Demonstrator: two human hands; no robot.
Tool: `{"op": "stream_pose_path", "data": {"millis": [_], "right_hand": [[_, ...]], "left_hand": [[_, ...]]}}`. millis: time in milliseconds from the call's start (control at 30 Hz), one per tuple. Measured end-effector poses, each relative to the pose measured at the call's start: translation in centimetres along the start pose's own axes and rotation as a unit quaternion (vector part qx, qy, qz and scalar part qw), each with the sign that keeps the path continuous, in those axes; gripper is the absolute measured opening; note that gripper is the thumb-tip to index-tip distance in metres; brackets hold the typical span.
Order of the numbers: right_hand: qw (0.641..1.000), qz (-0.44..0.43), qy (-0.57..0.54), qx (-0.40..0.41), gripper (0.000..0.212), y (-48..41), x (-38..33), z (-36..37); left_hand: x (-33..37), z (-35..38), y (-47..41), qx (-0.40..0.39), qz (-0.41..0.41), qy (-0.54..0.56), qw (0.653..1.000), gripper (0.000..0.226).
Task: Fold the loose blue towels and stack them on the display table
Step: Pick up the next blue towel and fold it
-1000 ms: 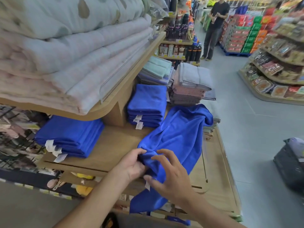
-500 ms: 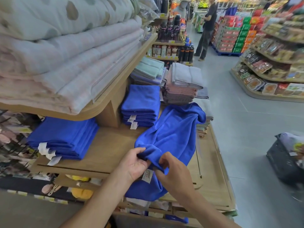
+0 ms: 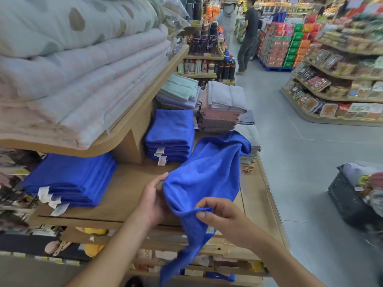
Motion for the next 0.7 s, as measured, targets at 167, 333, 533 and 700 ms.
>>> {"op": "stream_pose_path", "data": {"millis": [167,333,533,700], "right_hand": [[0.998,0.034,-0.022,-0.049,0.012,0.5,-0.8,0.2],[0.989,0.075,-0.094,-0.091,0.022,1.8,-1.3,-0.3],[0.972,0.069,-0.198,-0.102,0.018,2.0,-2.9,-2.3],[0.969,0.112,-0.178,0.129,0.035,0.9,0.6,-7.4]], "left_hand": [[0.9,0.8,-0.6,-0.012,0.008,-0.010,1.000,0.064],[3.6,0.6,-0.7,-0.015,0.106,0.002,0.994,0.029],[2.4,-3.3,-1.3,0.062,0.043,-0.055,0.996,0.036],[1.9,-8.3,0.9,0.169,0.065,-0.255,0.950,0.014]]}}
Point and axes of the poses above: each hand's wrist, its own y-axis away from the middle knuckle, its own z-axis out of the palm, x = y × z, the point moved 9 cm from there along -y, towards the middle knuckle, and after that the axes turned 14 degrees about -z, right-handed, at the moved point
